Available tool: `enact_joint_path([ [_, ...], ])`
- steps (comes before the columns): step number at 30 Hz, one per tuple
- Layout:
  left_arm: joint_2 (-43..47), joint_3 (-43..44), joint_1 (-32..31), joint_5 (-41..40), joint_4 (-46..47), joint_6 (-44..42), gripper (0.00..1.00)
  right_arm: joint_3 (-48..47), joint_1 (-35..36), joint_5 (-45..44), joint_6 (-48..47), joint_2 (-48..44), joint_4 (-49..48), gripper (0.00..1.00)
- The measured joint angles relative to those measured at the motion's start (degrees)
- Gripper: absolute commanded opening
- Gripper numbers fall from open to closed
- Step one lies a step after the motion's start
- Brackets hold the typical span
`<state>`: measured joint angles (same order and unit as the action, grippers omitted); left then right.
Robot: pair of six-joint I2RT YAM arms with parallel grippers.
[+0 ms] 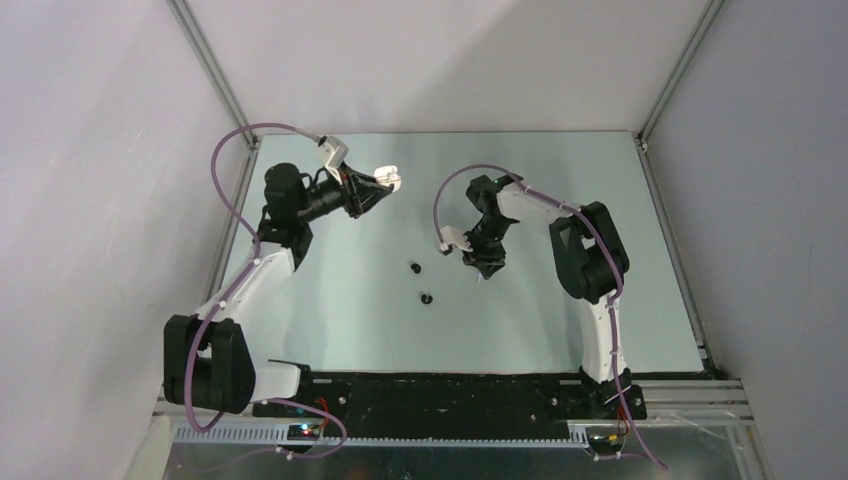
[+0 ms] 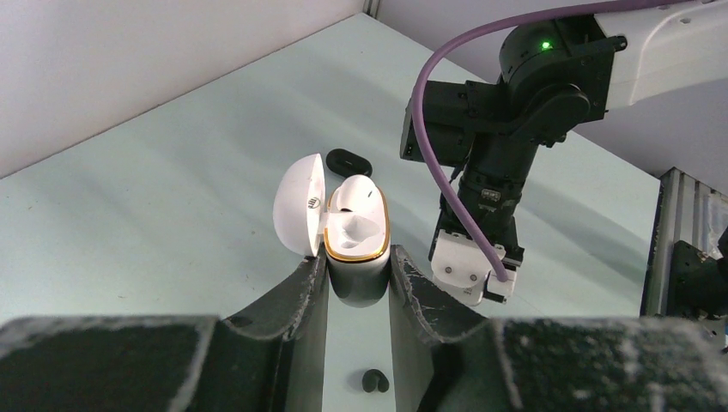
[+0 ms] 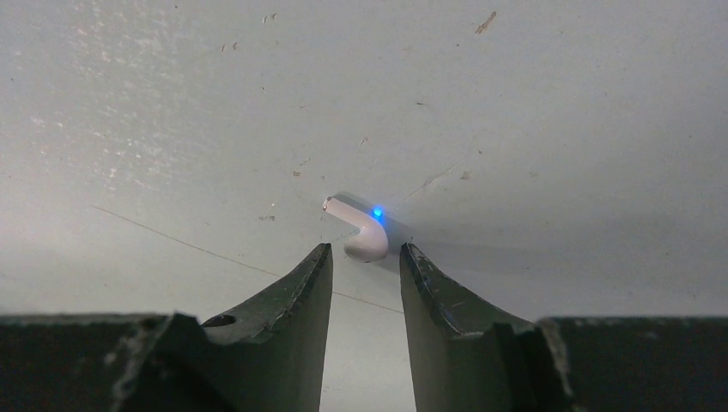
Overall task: Insert the wireless bluetooth earbuds into the charging case
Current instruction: Pick up the left earbud from the center of the board.
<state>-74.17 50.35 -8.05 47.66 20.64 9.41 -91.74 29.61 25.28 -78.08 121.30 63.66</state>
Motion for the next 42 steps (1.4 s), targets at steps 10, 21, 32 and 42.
enact_joint_path([
  [10, 0.0, 0.0, 0.0, -0.2, -0.2, 0.0, 0.00, 1.0, 0.5, -0.6, 0.5, -0.3, -2.1, 0.32],
  [21, 0.0, 0.0, 0.0, -0.2, -0.2, 0.0, 0.00, 3.1, 0.7, -1.0, 1.6, -1.6, -4.7, 0.32],
  [32, 0.0, 0.0, 0.0, -0.2, -0.2, 0.0, 0.00, 3.7, 1.1, -1.1, 2.7, -2.0, -5.7, 0.18],
  [42, -0.2, 0.0, 0.0, -0.1, -0.3, -0.4, 0.00, 9.1, 0.8, -2.9, 7.5, -6.9, -11.0, 0.00],
])
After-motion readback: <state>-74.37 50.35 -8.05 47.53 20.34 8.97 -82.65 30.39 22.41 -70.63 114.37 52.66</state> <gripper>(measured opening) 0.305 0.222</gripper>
